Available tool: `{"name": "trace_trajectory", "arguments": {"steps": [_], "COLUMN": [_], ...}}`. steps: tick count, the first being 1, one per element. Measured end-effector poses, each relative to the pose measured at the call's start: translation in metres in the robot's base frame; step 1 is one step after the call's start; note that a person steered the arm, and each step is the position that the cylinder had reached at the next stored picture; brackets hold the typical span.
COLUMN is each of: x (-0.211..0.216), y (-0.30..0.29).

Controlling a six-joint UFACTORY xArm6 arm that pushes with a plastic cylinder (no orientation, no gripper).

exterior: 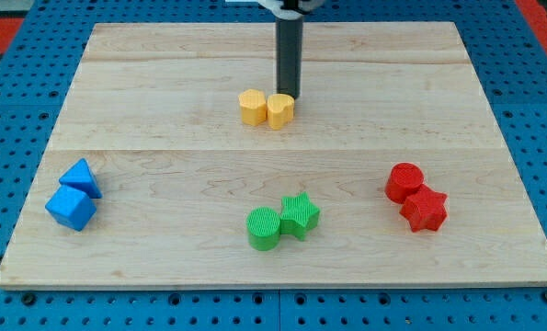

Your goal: Separate the heart from the hexagon

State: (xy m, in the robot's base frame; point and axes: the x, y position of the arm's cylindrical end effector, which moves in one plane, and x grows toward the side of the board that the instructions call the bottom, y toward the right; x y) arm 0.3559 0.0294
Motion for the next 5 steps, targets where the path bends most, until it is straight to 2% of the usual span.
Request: {"name": "trace_trajectory", "arguments": {"steps": [1,2,3,4,5], "x": [0.017,-0.025,-0.025,-0.006,0.011], "y": [0.034,0.000,-0.066,-0.066,-0.014]}}
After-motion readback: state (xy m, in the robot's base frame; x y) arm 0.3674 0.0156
